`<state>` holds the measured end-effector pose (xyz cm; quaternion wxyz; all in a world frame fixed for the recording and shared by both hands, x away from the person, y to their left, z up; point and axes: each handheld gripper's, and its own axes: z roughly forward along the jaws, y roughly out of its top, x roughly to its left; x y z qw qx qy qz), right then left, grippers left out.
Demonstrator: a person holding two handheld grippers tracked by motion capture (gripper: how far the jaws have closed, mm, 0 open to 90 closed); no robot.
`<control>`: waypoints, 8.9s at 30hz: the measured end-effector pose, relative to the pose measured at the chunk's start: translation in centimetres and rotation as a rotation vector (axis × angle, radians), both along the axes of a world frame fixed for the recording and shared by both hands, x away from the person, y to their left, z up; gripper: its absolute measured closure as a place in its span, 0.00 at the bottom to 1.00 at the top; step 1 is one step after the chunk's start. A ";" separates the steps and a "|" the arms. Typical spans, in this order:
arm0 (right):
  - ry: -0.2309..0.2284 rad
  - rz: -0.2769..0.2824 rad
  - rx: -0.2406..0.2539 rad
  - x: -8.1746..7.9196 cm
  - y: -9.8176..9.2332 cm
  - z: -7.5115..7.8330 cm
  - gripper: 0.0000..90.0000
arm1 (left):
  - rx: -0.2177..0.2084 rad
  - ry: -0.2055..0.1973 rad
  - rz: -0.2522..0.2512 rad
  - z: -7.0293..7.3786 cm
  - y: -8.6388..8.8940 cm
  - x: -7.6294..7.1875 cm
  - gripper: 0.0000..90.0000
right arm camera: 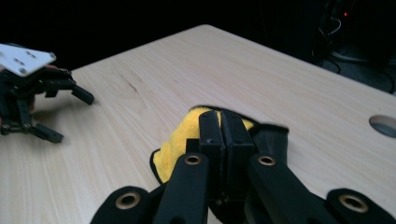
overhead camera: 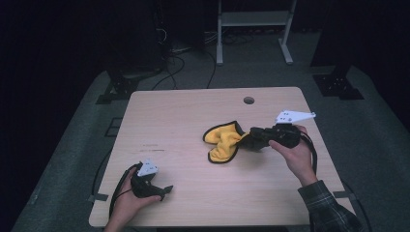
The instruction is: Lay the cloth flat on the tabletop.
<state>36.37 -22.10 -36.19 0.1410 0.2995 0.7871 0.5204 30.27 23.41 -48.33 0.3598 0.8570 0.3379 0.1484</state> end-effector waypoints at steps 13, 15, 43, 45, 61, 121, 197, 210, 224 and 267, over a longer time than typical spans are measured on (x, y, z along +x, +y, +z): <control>-0.116 0.078 0.129 -2.4 0.2 4.6 0.97 | -0.005 -0.010 -0.009 0.0 0.1 0.0 0.06; -0.135 0.087 0.149 -2.9 0.1 5.3 0.97 | -0.007 -0.009 -0.009 0.0 0.1 0.0 0.06; 0.109 -0.384 -0.174 4.8 -8.7 -5.8 0.95 | -0.039 -0.007 -0.022 0.2 0.3 -0.1 0.13; 0.116 -0.378 -0.171 4.7 -8.8 -6.0 0.89 | -0.063 0.009 -0.027 0.3 0.2 0.0 0.17; 0.032 -0.276 -0.104 1.5 -6.4 -3.8 0.58 | -0.088 -0.062 -0.095 2.9 -4.9 3.5 0.41; 0.222 -0.217 -0.178 -0.2 -8.1 -9.8 0.55 | -0.094 0.056 -0.008 3.7 -4.3 6.4 0.94; -0.267 -0.197 0.102 -1.0 -7.3 10.1 0.96 | -0.462 -0.328 0.064 21.3 -0.7 7.7 0.95; -0.237 -0.227 0.082 1.3 -6.9 8.0 0.96 | -0.419 -0.298 0.085 18.6 -1.1 9.2 0.95; -0.095 -0.151 -0.022 -0.3 -6.1 0.9 0.96 | -0.375 -0.130 0.077 12.0 -1.0 8.4 0.95; 0.078 0.069 -0.150 -9.9 -6.1 -6.2 0.96 | -0.253 0.125 0.052 5.3 1.1 -1.3 0.95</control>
